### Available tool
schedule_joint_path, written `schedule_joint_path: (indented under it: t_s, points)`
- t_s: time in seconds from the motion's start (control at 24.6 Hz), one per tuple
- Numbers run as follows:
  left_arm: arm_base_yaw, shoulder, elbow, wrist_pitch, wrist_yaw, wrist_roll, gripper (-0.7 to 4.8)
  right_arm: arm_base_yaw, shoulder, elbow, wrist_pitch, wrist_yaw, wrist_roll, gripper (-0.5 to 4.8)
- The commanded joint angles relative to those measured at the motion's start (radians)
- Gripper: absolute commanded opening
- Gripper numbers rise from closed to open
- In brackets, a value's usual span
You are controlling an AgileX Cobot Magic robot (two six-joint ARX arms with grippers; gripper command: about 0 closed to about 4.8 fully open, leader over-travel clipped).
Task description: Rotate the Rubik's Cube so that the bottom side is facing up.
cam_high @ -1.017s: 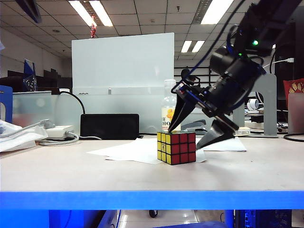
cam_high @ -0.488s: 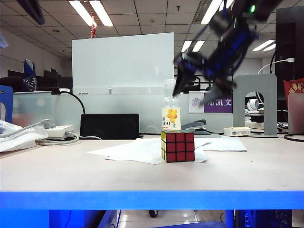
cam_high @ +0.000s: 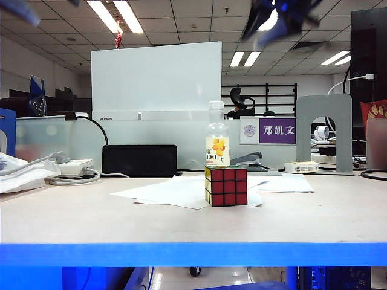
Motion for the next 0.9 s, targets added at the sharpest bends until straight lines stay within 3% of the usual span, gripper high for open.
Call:
schedule_joint_path:
  t_s: [0.04, 0.08, 0.16, 0.33, 0.41, 0.53, 0.9]
  points:
    - [0.004, -0.003, 0.003, 0.203, -0.126, 0.1, 0.78, 0.001, -0.094, 0.004, 0.026, 0.019, -0.014, 1.14]
    - [0.008, -0.003, 0.003, 0.247, -0.146, 0.116, 0.33, 0.001, -0.128, 0.004, 0.018, 0.032, -0.024, 0.73]
    - [0.024, -0.01, 0.003, 0.335, -0.183, 0.15, -0.06, 0.001, -0.185, 0.004, -0.003, 0.058, -0.058, -0.1]
    - [0.083, -0.048, 0.003, 0.439, -0.28, 0.231, -0.06, 0.001, -0.317, 0.002, -0.058, 0.14, -0.126, -0.06]
    - [0.133, -0.084, 0.003, 0.445, -0.332, 0.237, -0.06, 0.001, -0.382, 0.002, -0.084, 0.169, -0.129, -0.06]
    - [0.248, -0.151, 0.003, 0.44, -0.328, 0.224, -0.06, -0.005, -0.476, -0.013, -0.1, 0.212, -0.166, -0.06]
    - [0.682, -0.343, 0.003, 0.359, -0.012, 0.193, -0.06, -0.028, -0.751, -0.18, -0.111, 0.248, -0.176, -0.06]
